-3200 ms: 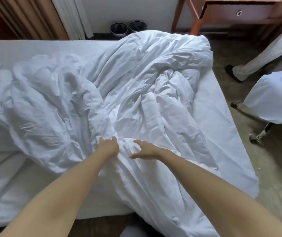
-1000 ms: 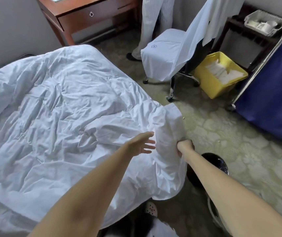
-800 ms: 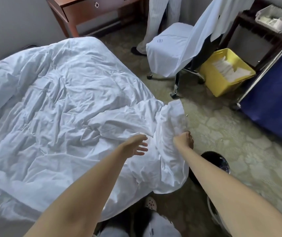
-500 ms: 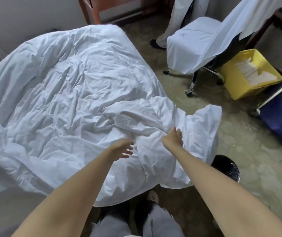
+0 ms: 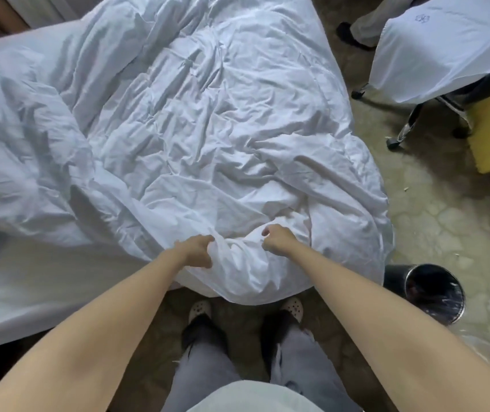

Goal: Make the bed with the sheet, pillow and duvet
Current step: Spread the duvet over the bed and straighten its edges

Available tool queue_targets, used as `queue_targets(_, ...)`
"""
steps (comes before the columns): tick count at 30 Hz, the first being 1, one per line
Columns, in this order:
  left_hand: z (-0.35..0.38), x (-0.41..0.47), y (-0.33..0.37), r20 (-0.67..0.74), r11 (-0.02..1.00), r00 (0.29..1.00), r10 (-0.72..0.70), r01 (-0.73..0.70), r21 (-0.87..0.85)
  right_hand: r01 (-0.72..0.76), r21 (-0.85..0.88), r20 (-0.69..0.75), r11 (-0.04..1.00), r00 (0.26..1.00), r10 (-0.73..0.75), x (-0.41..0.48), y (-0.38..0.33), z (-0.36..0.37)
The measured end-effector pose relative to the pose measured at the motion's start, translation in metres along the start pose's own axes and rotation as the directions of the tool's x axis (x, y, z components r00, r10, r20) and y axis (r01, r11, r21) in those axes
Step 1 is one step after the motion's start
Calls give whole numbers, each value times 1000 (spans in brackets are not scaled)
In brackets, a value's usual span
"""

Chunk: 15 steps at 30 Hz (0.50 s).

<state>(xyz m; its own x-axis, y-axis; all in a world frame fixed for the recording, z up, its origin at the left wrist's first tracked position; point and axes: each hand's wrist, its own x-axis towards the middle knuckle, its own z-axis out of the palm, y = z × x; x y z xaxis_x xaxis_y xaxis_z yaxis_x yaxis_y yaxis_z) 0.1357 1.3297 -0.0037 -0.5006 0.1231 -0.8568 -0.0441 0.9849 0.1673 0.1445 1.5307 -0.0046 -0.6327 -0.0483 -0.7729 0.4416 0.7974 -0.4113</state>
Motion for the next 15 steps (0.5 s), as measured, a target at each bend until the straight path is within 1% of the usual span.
queue_targets(1, 0, 0, -19, 40, 981, 999, 13, -21, 192, 11, -20, 21, 1000, 1000, -11, 3, -12, 14)
queue_targets(2, -1, 0, -38, 67, 933, 997, 35, -57, 355, 18, -39, 46, 999, 999, -16, 4, -25, 28)
queue_targets(3, -3, 1, -55, 67, 871, 995, 67, -91, 483, 33, -53, 73, 998, 997, -29, 7, -38, 43)
queue_targets(4, -5, 4, -70, 46, 809, 994, 101, -109, 577, 50, -63, 108, 997, 993, -43, 11, -51, 59)
queue_targets(6, -11, 11, -93, -43, 719, 986, 163, -89, 690, 62, -69, 180, 996, 982, -49, 19, -74, 92)
queue_targets(8, -19, 24, -111, -137, 664, 971, 194, -27, 748, 30, -84, 196, 996, 981, -13, 31, -90, 124)
queue_targets(10, -30, 37, -127, -194, 641, 955, 223, 7, 768, -18, -127, 141, 992, 989, 36, 41, -100, 147)
queue_targets(12, -36, 47, -140, -215, 671, 940, 265, -20, 741, -67, -172, 45, 983, 996, 76, 47, -108, 160)
queue_targets(15, -38, 47, -153, -278, 755, 890, 361, -105, 647, -86, -190, -105, 978, 992, 67, 48, -123, 163)
